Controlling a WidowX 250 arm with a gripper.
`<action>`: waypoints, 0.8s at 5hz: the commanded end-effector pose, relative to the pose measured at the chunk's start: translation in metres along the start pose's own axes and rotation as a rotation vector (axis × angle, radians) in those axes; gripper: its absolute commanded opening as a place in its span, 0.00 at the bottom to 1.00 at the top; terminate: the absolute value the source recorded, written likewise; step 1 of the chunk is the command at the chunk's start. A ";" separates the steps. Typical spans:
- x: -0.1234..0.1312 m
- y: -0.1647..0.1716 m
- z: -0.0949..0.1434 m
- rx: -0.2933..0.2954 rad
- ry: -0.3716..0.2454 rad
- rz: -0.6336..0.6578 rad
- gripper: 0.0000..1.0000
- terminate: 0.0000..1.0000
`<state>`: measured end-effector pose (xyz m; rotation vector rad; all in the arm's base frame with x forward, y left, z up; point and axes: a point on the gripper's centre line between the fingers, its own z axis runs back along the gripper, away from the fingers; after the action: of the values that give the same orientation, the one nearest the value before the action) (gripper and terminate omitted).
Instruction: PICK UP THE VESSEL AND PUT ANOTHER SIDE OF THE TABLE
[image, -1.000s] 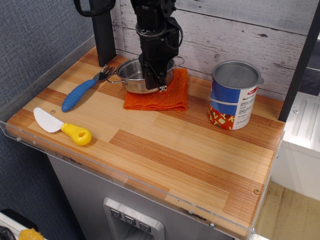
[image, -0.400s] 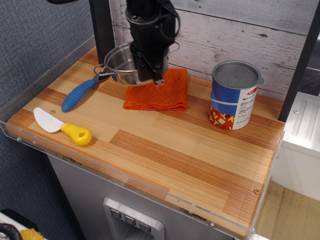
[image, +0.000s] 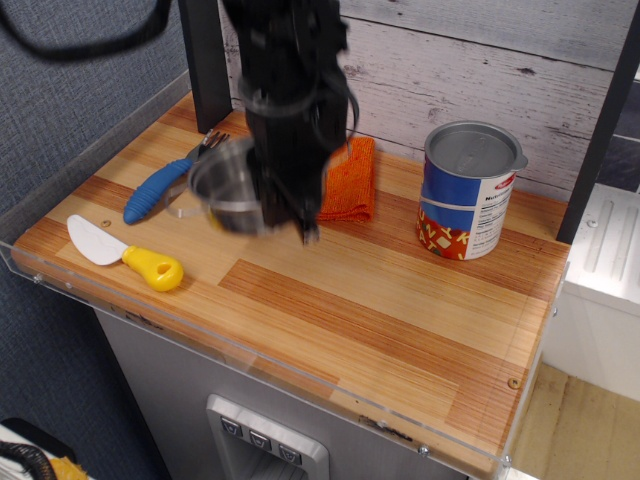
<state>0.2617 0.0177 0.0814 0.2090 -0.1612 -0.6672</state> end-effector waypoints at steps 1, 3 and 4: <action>0.011 -0.049 0.003 0.004 -0.027 -0.158 0.00 0.00; 0.032 -0.095 -0.001 -0.026 -0.058 -0.311 0.00 0.00; 0.037 -0.111 -0.009 -0.053 -0.048 -0.347 0.00 0.00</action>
<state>0.2189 -0.0869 0.0361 0.1644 -0.1083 -1.0160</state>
